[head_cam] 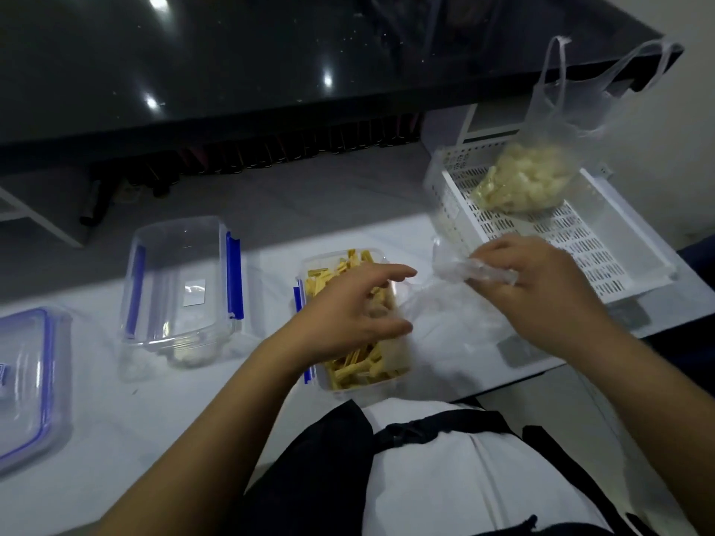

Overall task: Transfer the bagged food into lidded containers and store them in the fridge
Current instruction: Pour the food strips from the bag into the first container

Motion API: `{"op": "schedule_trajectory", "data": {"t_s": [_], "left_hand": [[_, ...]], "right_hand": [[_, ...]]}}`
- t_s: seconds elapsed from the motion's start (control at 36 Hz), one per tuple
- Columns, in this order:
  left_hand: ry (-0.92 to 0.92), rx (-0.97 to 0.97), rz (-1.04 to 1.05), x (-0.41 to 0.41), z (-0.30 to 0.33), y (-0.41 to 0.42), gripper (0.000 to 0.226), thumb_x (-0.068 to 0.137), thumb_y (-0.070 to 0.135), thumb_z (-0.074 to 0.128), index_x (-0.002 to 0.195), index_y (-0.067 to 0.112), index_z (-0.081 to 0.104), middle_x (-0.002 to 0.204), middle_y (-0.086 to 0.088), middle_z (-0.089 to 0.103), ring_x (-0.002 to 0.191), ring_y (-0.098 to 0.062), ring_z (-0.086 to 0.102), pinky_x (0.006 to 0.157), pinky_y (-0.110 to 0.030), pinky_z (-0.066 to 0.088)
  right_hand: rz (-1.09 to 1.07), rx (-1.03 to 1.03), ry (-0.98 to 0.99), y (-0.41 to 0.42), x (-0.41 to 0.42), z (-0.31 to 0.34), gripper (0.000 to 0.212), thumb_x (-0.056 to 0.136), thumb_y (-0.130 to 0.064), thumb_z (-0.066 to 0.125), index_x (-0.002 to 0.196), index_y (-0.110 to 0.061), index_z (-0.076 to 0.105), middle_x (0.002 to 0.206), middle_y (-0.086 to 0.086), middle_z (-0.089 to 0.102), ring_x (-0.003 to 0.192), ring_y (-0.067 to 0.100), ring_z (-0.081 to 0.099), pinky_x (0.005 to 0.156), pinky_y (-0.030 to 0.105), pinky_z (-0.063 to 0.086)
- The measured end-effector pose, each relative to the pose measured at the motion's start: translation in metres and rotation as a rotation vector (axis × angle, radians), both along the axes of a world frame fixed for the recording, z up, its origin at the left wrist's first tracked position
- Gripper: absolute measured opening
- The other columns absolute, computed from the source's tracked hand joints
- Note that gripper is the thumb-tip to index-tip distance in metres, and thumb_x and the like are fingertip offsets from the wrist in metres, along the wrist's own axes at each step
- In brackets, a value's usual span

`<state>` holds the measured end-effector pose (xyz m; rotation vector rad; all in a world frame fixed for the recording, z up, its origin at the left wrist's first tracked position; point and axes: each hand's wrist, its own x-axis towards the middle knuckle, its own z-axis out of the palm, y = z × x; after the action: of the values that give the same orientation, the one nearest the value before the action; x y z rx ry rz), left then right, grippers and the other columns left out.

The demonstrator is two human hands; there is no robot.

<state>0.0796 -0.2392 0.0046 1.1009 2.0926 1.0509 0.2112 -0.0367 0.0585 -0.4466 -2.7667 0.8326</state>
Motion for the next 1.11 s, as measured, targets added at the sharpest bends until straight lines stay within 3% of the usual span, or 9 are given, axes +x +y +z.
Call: {"op": "schedule_trajectory", "data": {"t_s": [0.06, 0.17, 0.33, 0.47, 0.56, 0.64, 0.75, 0.86, 1.11], "left_hand": [[0.028, -0.023, -0.028, 0.001, 0.000, 0.005, 0.078, 0.077, 0.046, 0.080, 0.144, 0.049, 0.039, 0.135, 0.028, 0.050, 0.116, 0.010, 0.044, 0.099, -0.021, 0.042], [0.049, -0.011, -0.024, 0.004, 0.002, 0.019, 0.091, 0.072, 0.048, 0.084, 0.143, 0.053, 0.027, 0.142, 0.023, 0.051, 0.110, 0.013, 0.042, 0.087, -0.008, 0.036], [0.060, 0.000, -0.019, 0.001, 0.007, 0.037, 0.028, 0.088, 0.020, 0.074, 0.113, 0.032, 0.068, 0.092, 0.012, 0.073, 0.086, 0.002, 0.066, 0.082, -0.033, 0.058], [-0.102, 0.084, 0.080, -0.008, 0.013, 0.034, 0.015, 0.089, 0.011, 0.073, 0.100, 0.021, 0.073, 0.087, 0.002, 0.076, 0.074, -0.008, 0.073, 0.076, -0.036, 0.061], [-0.156, 0.110, 0.103, -0.013, 0.018, 0.030, 0.015, 0.090, 0.008, 0.072, 0.100, 0.018, 0.074, 0.086, -0.001, 0.076, 0.074, -0.011, 0.074, 0.070, -0.033, 0.062], [-0.199, 0.103, 0.090, -0.014, 0.022, 0.029, 0.016, 0.090, 0.006, 0.072, 0.102, 0.015, 0.076, 0.087, -0.002, 0.077, 0.076, -0.013, 0.075, 0.069, -0.032, 0.062], [-0.235, 0.088, 0.105, -0.012, 0.025, 0.029, 0.018, 0.089, 0.003, 0.071, 0.099, 0.017, 0.078, 0.086, -0.005, 0.078, 0.078, -0.016, 0.075, 0.072, -0.038, 0.062], [-0.238, 0.064, 0.129, -0.012, 0.026, 0.027, 0.023, 0.089, 0.001, 0.071, 0.093, 0.023, 0.078, 0.084, 0.001, 0.078, 0.074, -0.010, 0.075, 0.069, -0.033, 0.063], [-0.203, 0.012, 0.147, -0.023, 0.038, 0.011, 0.029, 0.088, -0.006, 0.068, 0.091, 0.021, 0.078, 0.078, 0.000, 0.078, 0.067, -0.015, 0.074, 0.060, -0.022, 0.059]], "right_hand": [[0.024, -0.020, 0.061, 0.000, -0.007, 0.015, 0.020, 0.089, -0.033, 0.069, 0.092, -0.016, 0.080, 0.095, -0.007, 0.070, 0.092, 0.018, 0.060, 0.078, 0.033, 0.047], [0.032, -0.080, 0.115, 0.001, -0.021, 0.035, 0.017, 0.088, -0.025, 0.074, 0.089, -0.009, 0.078, 0.091, -0.002, 0.070, 0.088, 0.013, 0.062, 0.080, 0.036, 0.050], [-0.051, -0.103, 0.130, 0.014, -0.028, 0.049, 0.013, 0.086, -0.024, 0.077, 0.096, -0.015, 0.078, 0.089, -0.007, 0.070, 0.083, 0.010, 0.064, 0.076, 0.036, 0.051], [0.010, 0.280, 0.170, 0.011, -0.013, 0.049, 0.083, 0.075, -0.017, 0.084, 0.146, -0.033, 0.044, 0.145, 0.010, 0.043, 0.125, 0.033, 0.046, 0.104, 0.055, 0.041], [0.301, 0.589, 0.176, 0.003, -0.003, 0.040, 0.088, 0.067, -0.027, 0.084, 0.145, -0.033, 0.044, 0.158, 0.014, 0.032, 0.143, 0.041, 0.029, 0.111, 0.062, 0.025], [0.434, 0.760, -0.025, 0.001, -0.002, 0.027, 0.093, 0.061, -0.033, 0.091, 0.144, -0.033, 0.048, 0.160, 0.011, 0.032, 0.147, 0.040, 0.022, 0.112, 0.068, 0.020], [0.291, 0.745, -0.176, 0.016, -0.018, 0.020, 0.067, 0.074, -0.033, 0.084, 0.137, -0.028, 0.060, 0.142, 0.009, 0.057, 0.135, 0.042, 0.042, 0.110, 0.065, 0.021], [0.275, 0.656, -0.047, 0.026, -0.026, 0.004, 0.012, 0.086, -0.029, 0.075, 0.095, -0.023, 0.080, 0.101, -0.003, 0.075, 0.108, 0.033, 0.058, 0.102, 0.056, 0.028], [0.234, 0.338, -0.079, 0.013, -0.029, -0.019, 0.012, 0.092, -0.032, 0.069, 0.094, -0.027, 0.079, 0.103, -0.009, 0.070, 0.102, 0.021, 0.056, 0.096, 0.044, 0.033]]}}
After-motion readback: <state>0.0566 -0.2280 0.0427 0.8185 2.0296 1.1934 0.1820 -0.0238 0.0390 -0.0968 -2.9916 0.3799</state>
